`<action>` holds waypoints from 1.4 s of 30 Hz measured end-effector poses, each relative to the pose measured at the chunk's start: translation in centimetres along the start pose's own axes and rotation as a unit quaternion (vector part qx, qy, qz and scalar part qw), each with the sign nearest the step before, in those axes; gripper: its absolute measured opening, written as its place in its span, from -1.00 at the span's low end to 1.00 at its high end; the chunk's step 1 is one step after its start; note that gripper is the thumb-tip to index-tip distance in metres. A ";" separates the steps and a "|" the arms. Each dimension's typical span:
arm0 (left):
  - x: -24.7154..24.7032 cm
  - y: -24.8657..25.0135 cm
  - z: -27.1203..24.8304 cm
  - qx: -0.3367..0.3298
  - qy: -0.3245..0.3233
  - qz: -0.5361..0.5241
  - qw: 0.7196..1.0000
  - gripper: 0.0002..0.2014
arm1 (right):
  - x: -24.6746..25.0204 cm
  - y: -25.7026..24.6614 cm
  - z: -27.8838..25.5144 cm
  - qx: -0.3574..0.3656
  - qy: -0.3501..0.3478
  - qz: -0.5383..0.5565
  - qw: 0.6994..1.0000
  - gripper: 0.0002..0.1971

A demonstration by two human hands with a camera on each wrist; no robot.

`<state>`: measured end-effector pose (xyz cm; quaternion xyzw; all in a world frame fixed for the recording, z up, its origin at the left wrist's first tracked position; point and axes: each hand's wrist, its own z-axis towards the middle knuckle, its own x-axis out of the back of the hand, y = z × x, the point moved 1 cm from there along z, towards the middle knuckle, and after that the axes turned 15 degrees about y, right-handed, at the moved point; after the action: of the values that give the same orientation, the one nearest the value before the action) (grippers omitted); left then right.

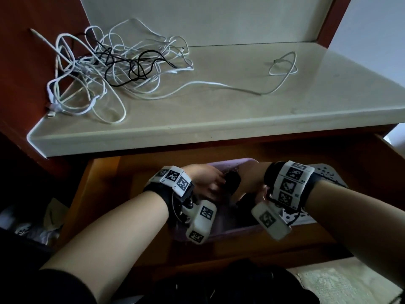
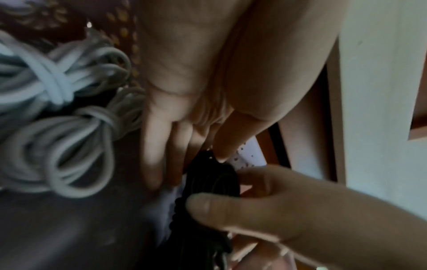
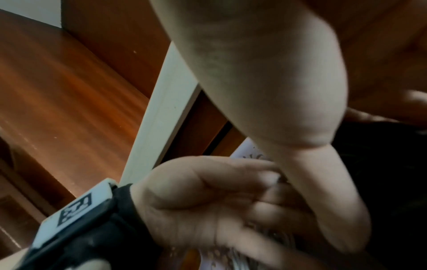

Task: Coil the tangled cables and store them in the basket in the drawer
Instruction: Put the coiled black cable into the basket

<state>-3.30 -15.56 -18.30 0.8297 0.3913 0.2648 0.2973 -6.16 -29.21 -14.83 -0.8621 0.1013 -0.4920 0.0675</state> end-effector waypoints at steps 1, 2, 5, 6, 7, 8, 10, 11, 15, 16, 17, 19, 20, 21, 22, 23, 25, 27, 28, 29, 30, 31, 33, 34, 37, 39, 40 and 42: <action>-0.3 -0.3 0.2 0.010 -0.008 0.001 1.000 -0.79 | -0.1 0.1 0.3 -0.001 0.005 -0.024 1.000 -0.62; -0.4 -0.7 0.4 0.022 -0.018 -0.010 1.000 -0.76 | -0.1 0.2 0.5 0.000 0.014 -0.040 0.999 -0.63; -0.3 -1.2 1.0 0.030 -0.026 -0.069 0.997 -0.75 | 0.8 0.6 0.9 0.007 0.042 -0.072 0.997 -0.55; -0.3 -1.2 1.1 0.028 -0.022 -0.087 0.996 -0.77 | 1.1 0.8 0.9 0.018 0.048 -0.077 0.996 -0.53; -0.3 -1.2 1.2 0.026 -0.018 -0.097 0.995 -0.78 | 1.2 0.9 1.0 0.033 0.049 -0.085 0.995 -0.53; -0.5 -1.0 1.2 0.023 -0.020 -0.101 0.994 -0.80 | 1.2 1.0 1.0 0.046 0.048 -0.093 0.993 -0.58; -0.8 -0.5 1.1 0.025 -0.021 -0.090 0.995 -0.82 | 1.4 1.3 1.2 0.055 0.046 -0.098 0.993 -0.79; -0.9 -0.4 1.2 0.034 -0.010 -0.083 0.996 -0.80 | 1.7 1.6 1.4 0.044 0.046 -0.071 0.995 -0.84; -1.6 -0.5 2.9 0.080 0.074 0.001 0.994 -0.52 | 4.3 3.5 1.5 0.007 0.114 -0.030 0.993 -0.74; -1.8 -0.5 3.4 0.097 0.083 0.015 0.992 -0.49 | 4.6 4.0 1.4 -0.002 0.121 -0.029 0.992 -0.72; -1.9 -0.5 3.7 0.111 0.089 0.023 0.990 -0.47 | 4.7 4.5 1.4 -0.008 0.114 -0.033 0.993 -0.72; -1.9 -0.5 4.1 0.118 0.087 0.019 0.989 -0.51 | 4.5 5.1 1.1 -0.007 0.075 -0.051 0.996 -0.65; -1.8 -0.5 4.1 0.112 0.081 0.006 0.990 -0.56 | 4.3 5.3 1.1 -0.004 0.062 -0.056 0.996 -0.60; -1.6 -0.6 4.1 0.103 0.075 -0.012 0.992 -0.61 | 4.2 5.4 1.0 0.000 0.057 -0.055 0.997 -0.58; -1.5 -0.6 3.9 0.091 0.069 -0.029 0.993 -0.66 | 4.2 5.4 0.9 0.008 0.060 -0.048 0.997 -0.58; -1.3 -0.8 3.7 0.077 0.061 -0.047 0.994 -0.72 | 4.2 5.3 0.9 0.017 0.067 -0.042 0.997 -0.60; -1.3 -0.8 3.0 0.059 0.021 -0.101 0.993 -0.79 | 4.2 5.2 1.0 0.027 0.073 -0.034 0.996 -0.62; -1.8 -0.4 3.0 0.044 0.003 -0.131 0.990 -0.75 | 4.1 5.1 1.1 0.025 0.071 -0.038 0.996 -0.62; -2.2 -0.1 3.2 0.039 0.031 -0.104 0.993 -0.74 | 4.0 5.0 1.2 0.022 0.072 -0.042 0.996 -0.62; -2.6 0.1 3.2 0.034 0.067 -0.059 0.995 -0.75 | 3.9 5.0 1.2 0.020 0.075 -0.045 0.996 -0.63; -3.0 0.3 3.4 0.029 0.095 -0.006 0.995 -0.72 | 3.9 5.0 1.2 0.020 0.078 -0.047 0.996 -0.64; -3.4 0.3 3.5 0.022 0.120 0.041 0.992 -0.69 | 3.9 5.0 1.2 0.020 0.079 -0.044 0.996 -0.65; -3.6 0.5 3.7 0.001 0.146 0.084 0.986 -0.65 | 3.9 5.0 1.3 0.023 0.076 -0.040 0.996 -0.66; -3.6 0.7 3.6 0.010 0.137 0.077 0.987 -0.63 | 3.9 4.9 1.3 0.023 0.075 -0.039 0.996 -0.66; -3.1 1.4 3.0 0.094 0.081 0.059 0.990 -0.47 | 3.9 4.9 1.4 0.019 0.076 -0.041 0.996 -0.66; -3.0 1.8 3.3 0.104 0.058 0.034 0.992 -0.45 | 4.0 5.1 1.4 0.018 0.080 -0.037 0.996 -0.65; -3.0 2.0 3.4 0.104 0.050 0.023 0.993 -0.47 | 4.0 5.1 1.4 0.017 0.080 -0.034 0.996 -0.64; -3.2 1.7 3.9 0.101 0.055 0.031 0.993 -0.51 | 4.0 5.1 1.3 0.017 0.079 -0.029 0.996 -0.63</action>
<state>-1.64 -20.11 -20.44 0.8515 0.4057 0.2779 0.1818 -3.61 -35.08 -13.20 -0.8216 0.0725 -0.5623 0.0599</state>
